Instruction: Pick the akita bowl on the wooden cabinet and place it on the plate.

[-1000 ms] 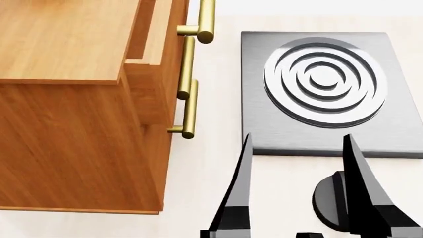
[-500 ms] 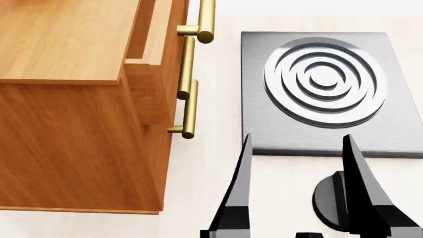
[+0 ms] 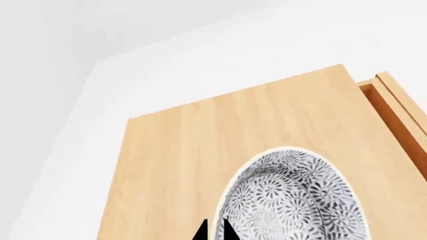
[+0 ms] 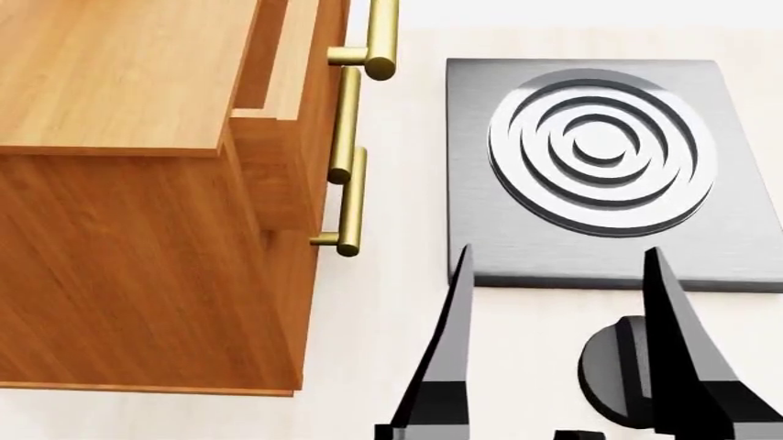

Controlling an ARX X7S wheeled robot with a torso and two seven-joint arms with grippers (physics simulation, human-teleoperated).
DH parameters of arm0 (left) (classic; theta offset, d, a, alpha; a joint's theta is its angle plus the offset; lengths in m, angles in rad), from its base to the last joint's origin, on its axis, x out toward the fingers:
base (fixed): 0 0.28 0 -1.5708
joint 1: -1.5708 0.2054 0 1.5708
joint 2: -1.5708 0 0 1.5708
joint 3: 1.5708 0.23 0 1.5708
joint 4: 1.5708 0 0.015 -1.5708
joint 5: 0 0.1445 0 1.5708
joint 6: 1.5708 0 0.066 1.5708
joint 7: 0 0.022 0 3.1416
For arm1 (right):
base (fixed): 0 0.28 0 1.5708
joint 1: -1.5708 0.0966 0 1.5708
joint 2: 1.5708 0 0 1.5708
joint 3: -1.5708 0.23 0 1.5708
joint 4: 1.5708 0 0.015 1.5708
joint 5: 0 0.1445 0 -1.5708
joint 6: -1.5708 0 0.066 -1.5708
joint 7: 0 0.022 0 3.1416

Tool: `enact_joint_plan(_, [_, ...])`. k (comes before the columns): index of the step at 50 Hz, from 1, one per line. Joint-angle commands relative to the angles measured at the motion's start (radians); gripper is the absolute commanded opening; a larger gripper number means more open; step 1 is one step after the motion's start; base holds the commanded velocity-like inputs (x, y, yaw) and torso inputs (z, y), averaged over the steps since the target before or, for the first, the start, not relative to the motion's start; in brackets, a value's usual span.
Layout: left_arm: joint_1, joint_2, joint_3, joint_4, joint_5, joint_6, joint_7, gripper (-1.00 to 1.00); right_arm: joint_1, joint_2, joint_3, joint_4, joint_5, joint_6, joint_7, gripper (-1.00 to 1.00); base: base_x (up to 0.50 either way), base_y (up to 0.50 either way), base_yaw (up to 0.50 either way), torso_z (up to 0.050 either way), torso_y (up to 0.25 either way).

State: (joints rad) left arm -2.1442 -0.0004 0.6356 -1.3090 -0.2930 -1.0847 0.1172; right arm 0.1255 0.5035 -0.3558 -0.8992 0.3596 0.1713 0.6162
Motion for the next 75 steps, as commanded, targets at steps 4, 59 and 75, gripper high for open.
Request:
enact_joint_plan(4, [-0.043,0.000,0.432,0.019,-0.355,0.121,-0.027,-1.00,-0.001,0.005,0.002,-0.007,0.001,-0.001,0.008,1.00,0.00,0.00,0.00,0.000,0.000])
enact_joint_plan(59, [-0.170,-0.237,0.532,0.947,-0.578,0.351,-0.181,-1.00,0.001,0.028,0.006,-0.050,0.006,0.002,0.038,1.00,0.00,0.00,0.00,0.000,0.000])
enact_joint_plan(75, [-0.157,-0.289,0.509,1.157,-0.565,0.329,-0.216,-1.00,-0.001,0.037,0.011,-0.060,0.010,-0.002,0.047,1.00,0.00,0.00,0.00,0.000,0.000])
